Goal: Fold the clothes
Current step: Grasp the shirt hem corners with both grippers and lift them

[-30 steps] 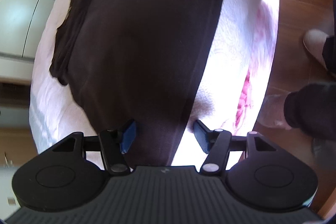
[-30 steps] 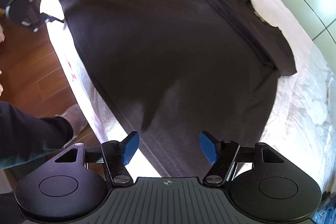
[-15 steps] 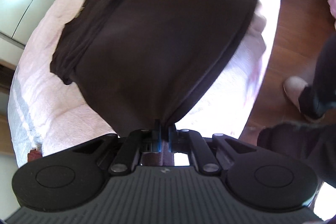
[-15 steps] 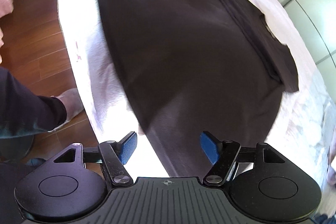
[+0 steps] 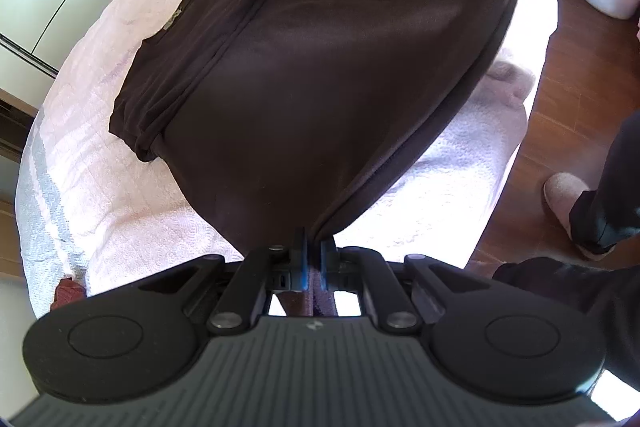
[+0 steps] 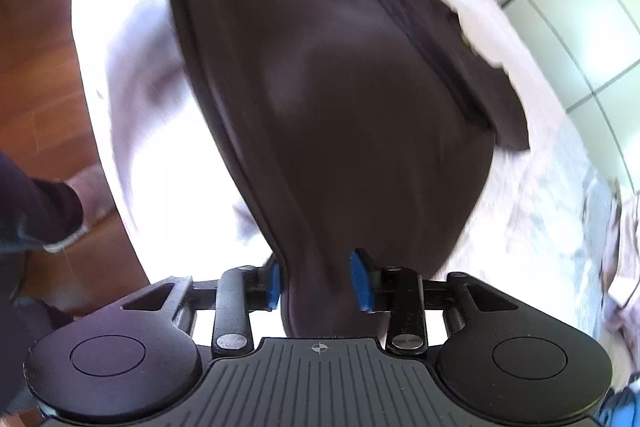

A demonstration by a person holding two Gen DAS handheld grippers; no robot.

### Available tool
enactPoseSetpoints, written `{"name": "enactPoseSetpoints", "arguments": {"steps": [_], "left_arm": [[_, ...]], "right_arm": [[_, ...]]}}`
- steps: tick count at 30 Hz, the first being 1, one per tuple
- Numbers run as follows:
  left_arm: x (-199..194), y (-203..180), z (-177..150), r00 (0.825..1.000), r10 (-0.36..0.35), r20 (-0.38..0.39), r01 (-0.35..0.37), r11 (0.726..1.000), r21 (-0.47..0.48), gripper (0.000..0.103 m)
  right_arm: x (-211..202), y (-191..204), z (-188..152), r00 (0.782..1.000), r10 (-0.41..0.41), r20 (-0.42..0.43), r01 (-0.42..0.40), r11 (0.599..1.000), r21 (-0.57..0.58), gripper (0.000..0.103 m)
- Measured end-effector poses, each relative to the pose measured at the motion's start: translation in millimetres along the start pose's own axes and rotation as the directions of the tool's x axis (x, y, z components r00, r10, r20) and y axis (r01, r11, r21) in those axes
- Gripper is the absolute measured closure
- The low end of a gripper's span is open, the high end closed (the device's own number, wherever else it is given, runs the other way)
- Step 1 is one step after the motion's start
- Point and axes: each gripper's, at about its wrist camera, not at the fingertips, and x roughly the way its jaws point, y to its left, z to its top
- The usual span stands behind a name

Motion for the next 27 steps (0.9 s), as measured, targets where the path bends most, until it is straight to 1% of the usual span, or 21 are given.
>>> {"name": "enactPoseSetpoints", "arguments": {"steps": [2,7,11,13,15,18,22,24,27], "left_arm": [[-10.9,1.8,1.3,1.000,0.009,0.002,-0.009,1.000,0.018,0.099],[-51.1,0.2,0.3,1.000,0.029,0.009,-0.029,0.999,0.036,0.100],[-87.1,-4.2,-1.9,0.999,0.041,0.012,-0.041,0.999,0.033,0.101],[-102.7,-11.4,-3.3,0.999,0.035,0.006,-0.035,0.999,0.020,0.101],[-118.5,-21.0,-7.2,1.000,0.020,-0.006,-0.020,1.000,0.013,0.101],[-144.2,-33.9,-14.6,0.999,-0.027,-0.033,0.026,0.999,-0.022,0.101],[-174.9,-46.8,-22.3,0.995,-0.083,-0.061,0.079,0.995,-0.059,0.103],[-181.5,-40.4,-20.9,0.995,-0.088,-0.055,0.084,0.994,-0.067,0.102],[-171.5,-10.5,-9.4,0.998,-0.058,-0.024,0.057,0.997,-0.052,0.102]], "right_arm": [[-1.9,-12.6,-0.8,0.999,0.032,0.004,-0.032,0.999,-0.010,0.101],[-47.8,-50.0,11.6,0.995,0.092,0.025,-0.091,0.996,-0.011,0.101],[-91.6,-50.7,19.8,0.990,0.123,0.065,-0.118,0.990,-0.073,0.102],[-108.8,-48.7,20.6,0.987,0.149,0.067,-0.144,0.987,-0.076,0.102],[-125.8,-45.6,20.0,0.982,0.175,0.067,-0.170,0.982,-0.079,0.102],[-148.9,-35.9,11.4,0.975,0.216,0.045,-0.212,0.974,-0.076,0.102],[-174.7,-33.7,4.8,0.958,0.286,0.004,-0.286,0.957,-0.042,0.101],[-187.8,-33.8,6.4,0.952,0.306,-0.002,-0.306,0.951,-0.032,0.101],[-195.3,-55.2,24.3,0.961,0.276,0.027,-0.275,0.961,-0.022,0.101]]}}
